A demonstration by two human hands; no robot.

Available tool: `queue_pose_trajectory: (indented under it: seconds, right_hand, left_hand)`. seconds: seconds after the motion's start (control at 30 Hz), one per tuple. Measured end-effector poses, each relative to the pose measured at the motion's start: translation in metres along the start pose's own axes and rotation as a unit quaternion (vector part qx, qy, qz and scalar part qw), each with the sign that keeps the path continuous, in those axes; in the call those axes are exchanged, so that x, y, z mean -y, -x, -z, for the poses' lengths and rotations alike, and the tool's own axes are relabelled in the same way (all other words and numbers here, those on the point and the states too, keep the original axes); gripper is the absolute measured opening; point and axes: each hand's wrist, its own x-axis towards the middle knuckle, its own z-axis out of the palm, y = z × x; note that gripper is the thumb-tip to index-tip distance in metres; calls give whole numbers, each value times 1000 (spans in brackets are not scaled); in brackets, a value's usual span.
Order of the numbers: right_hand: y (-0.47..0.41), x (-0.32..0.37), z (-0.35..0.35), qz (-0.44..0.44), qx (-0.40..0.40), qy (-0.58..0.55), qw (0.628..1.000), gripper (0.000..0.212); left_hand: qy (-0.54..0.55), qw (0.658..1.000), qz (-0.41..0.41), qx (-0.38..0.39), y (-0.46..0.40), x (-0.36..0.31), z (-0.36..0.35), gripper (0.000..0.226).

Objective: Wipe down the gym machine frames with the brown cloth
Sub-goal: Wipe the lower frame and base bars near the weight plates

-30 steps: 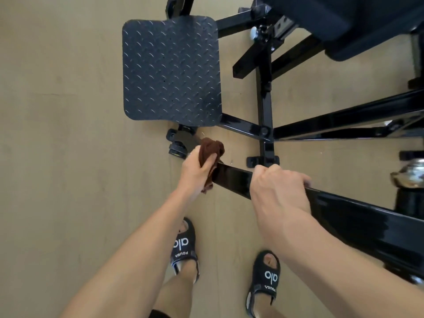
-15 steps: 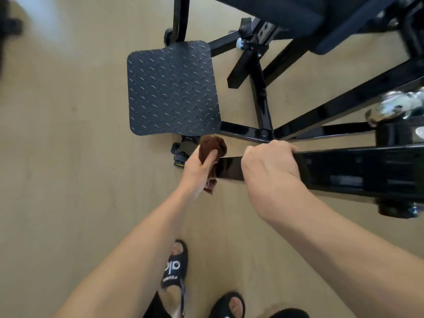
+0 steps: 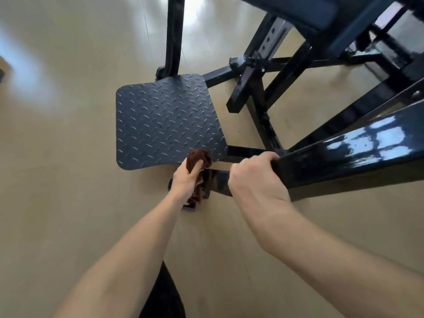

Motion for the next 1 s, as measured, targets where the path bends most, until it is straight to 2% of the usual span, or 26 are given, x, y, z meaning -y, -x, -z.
queue_pose_trajectory:
  seconds: [0.23,0.33,0.4,0.47,0.57,0.67,0.73,0.87,0.93,1.0]
  right_hand:
    - [-9,7,-10,-41,10,34,999,23]
    - [-12,10,-14,-50,-15,37,998,18]
    - [-13,12,-13,-53,-25,22,998,17]
    - [-12,12,-11,-58,-25,12,998,16]
    - [-13,13,-10,-70,-17,23,997,18]
    - [-13,12,-12,-64,-10,28,997,20]
    - [-12,13,-13,-61,-17,30,998,19]
    - [-14,16,-17,-67,-22,52,996,23]
    - [-14,16,-16,-71,-23,50,996,25]
    - [-15,17,-15,-67,-19,55,996,30]
  left_hand:
    - [-29,999,32,-31,-26,31,-1,32]
    - [16,1000,-10,-13,10,4,-3,21]
    - [41,997,-66,15,36,-19,-6,14]
    - [62,991,-112,39,57,-38,-8,12]
    - [52,988,-132,67,60,-44,-6,12]
    - [16,994,-87,56,30,-23,-1,19]
    - [-19,999,-29,29,8,-8,3,32]
    - [-58,996,62,10,-16,-1,3,43]
    - [-64,995,78,4,-15,-8,2,45]
    - [-60,996,61,1,-3,-17,0,41]
